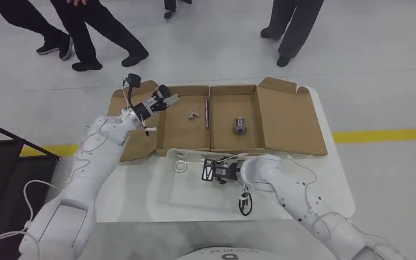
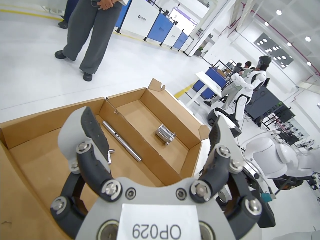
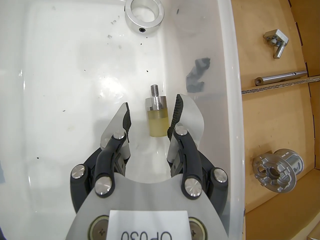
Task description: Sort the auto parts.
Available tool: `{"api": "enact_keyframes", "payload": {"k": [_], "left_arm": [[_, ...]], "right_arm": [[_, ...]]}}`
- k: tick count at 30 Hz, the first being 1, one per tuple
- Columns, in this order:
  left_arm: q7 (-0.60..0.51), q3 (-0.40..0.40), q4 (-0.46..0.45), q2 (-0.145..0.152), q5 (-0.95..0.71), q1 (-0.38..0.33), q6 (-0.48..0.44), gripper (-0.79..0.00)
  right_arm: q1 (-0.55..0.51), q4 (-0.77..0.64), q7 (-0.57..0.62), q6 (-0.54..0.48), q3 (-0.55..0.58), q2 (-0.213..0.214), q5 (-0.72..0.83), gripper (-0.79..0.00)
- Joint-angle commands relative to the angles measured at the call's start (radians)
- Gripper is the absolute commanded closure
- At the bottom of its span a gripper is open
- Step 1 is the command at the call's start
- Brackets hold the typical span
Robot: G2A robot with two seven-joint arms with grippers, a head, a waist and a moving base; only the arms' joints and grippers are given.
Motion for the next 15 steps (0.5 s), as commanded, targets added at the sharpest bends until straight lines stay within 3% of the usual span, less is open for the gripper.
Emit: {"api": "enact_keyframes", "payload": {"k": [1,15], "left_arm": [[-0.004,-0.002,0.002,0.0,-0.002,0.0,-0.002,-0.785],[-0.015,-0.018,0.006,0.001,-0.008,0.013,-0.021,-0.785]], "right_arm": [[0.007,0.005,0.012,0.011,-0.01,-0.004,-0.004,-0.345],[0.034,0.039,0.064,0.069,-0.06,-0.024,-0.017,-0.256]]}}
